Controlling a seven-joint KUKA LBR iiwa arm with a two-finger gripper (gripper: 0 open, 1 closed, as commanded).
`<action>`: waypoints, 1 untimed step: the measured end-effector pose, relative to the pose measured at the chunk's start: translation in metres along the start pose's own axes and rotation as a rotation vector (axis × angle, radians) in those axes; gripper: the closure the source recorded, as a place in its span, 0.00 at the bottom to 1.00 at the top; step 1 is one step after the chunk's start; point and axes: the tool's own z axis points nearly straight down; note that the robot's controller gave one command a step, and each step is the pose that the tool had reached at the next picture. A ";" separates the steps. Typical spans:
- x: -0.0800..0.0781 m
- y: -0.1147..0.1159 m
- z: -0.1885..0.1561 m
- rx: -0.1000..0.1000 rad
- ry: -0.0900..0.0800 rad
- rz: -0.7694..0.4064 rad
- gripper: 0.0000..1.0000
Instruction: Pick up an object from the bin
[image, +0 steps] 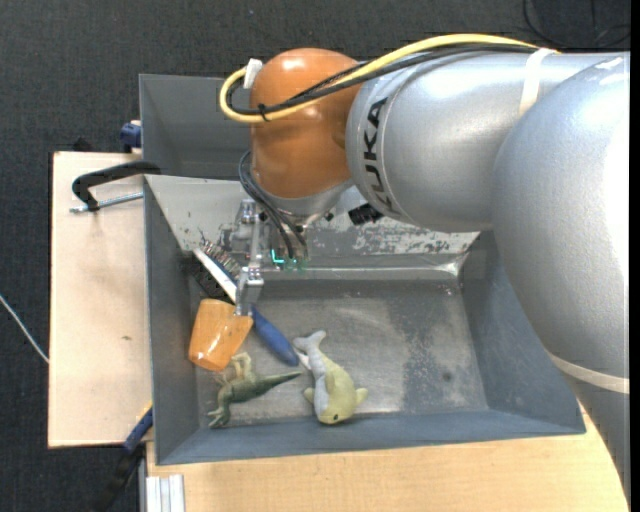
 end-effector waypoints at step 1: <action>0.061 -0.009 0.091 -0.004 -0.013 -0.067 0.00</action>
Offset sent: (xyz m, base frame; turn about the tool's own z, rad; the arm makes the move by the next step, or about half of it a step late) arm -0.0746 -0.0136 -0.1113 -0.0706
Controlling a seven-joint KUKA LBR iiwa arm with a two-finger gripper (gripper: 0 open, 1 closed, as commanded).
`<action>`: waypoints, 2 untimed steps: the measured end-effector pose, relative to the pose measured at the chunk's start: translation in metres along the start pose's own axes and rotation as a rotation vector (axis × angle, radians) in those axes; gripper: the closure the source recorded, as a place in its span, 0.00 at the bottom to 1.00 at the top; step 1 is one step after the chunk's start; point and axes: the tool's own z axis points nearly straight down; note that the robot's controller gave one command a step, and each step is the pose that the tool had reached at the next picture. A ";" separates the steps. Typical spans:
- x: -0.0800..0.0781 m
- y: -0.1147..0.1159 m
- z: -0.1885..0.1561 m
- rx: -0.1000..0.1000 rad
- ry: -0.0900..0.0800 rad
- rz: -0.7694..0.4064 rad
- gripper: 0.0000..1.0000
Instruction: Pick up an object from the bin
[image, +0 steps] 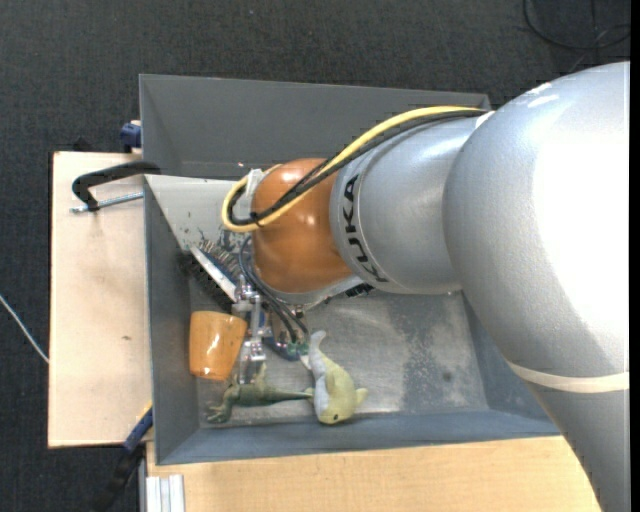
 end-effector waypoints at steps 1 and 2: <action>-0.028 0.017 0.012 0.049 0.056 0.269 0.00; 0.031 0.002 0.013 0.001 -0.023 0.258 0.00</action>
Offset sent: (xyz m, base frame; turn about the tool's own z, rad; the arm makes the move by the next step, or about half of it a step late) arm 0.0297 0.0305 -0.0210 0.2910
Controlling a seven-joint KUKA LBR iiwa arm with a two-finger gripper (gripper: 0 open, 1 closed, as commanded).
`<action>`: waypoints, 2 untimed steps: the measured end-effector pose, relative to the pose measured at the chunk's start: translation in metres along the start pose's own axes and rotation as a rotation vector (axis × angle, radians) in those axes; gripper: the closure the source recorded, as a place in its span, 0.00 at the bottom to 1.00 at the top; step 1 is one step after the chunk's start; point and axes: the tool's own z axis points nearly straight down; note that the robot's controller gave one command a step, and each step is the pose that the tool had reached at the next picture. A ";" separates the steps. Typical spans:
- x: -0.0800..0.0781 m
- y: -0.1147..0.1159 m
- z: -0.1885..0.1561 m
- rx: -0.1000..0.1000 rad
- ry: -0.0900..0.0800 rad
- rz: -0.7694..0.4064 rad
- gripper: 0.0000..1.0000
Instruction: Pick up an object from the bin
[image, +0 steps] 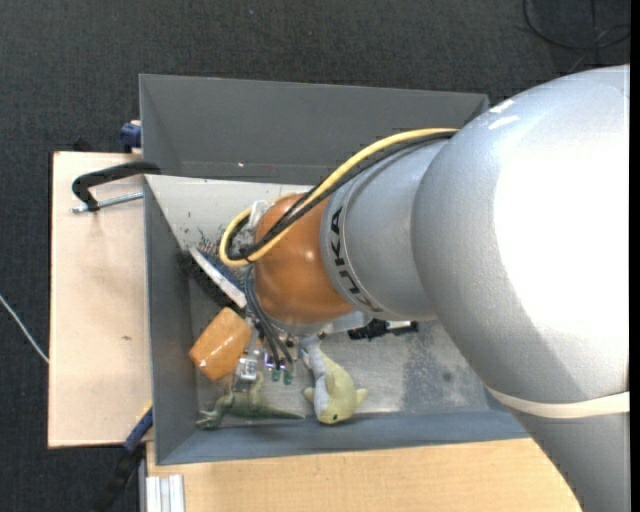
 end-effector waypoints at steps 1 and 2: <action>0.001 0.000 0.000 0.003 0.009 0.001 1.00; -0.007 0.018 -0.161 -0.001 0.018 -0.068 1.00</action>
Offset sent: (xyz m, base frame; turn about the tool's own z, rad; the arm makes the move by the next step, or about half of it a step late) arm 0.0000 0.0000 0.0000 0.0000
